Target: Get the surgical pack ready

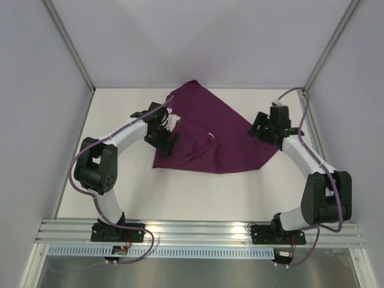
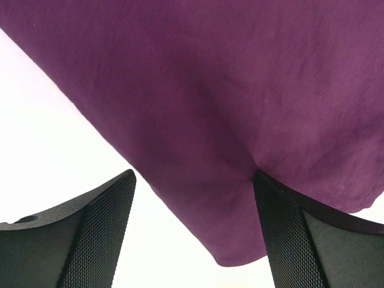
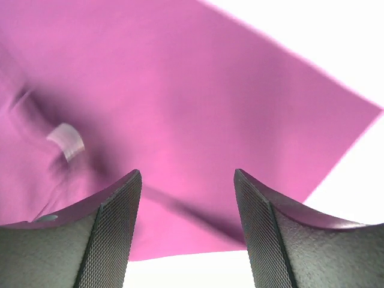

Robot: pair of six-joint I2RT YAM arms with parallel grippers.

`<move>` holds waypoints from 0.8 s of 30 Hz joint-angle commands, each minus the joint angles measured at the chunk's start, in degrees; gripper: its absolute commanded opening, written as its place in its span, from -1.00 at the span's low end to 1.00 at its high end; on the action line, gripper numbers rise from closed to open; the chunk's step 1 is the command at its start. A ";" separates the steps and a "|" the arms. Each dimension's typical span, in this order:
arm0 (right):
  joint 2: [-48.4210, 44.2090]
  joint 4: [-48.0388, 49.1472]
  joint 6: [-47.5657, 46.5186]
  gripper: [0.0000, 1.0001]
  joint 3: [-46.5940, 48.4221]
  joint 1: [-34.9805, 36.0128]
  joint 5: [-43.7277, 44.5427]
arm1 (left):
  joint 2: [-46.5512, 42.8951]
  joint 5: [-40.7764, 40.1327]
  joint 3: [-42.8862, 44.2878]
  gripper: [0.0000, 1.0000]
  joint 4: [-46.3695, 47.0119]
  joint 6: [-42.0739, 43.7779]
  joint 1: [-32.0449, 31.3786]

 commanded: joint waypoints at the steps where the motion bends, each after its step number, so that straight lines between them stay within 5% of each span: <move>1: -1.81 -2.99 -1.19 0.32 -5.35 -12.26 3.24 | -1.29 0.78 -1.02 0.76 2.63 0.55 -0.96; 5: 1.52 -1.06 -1.28 0.29 -8.62 -18.63 0.79 | -1.46 1.92 -1.19 0.75 2.45 0.54 -1.05; 15: 13.30 9.13 3.99 0.07 -12.75 -19.16 -9.22 | -1.29 3.42 -1.72 0.75 2.54 -0.34 -1.05; 24: 13.06 14.15 7.86 -0.87 -13.89 -19.34 -12.58 | -1.46 3.85 -2.25 0.74 2.54 0.02 -1.14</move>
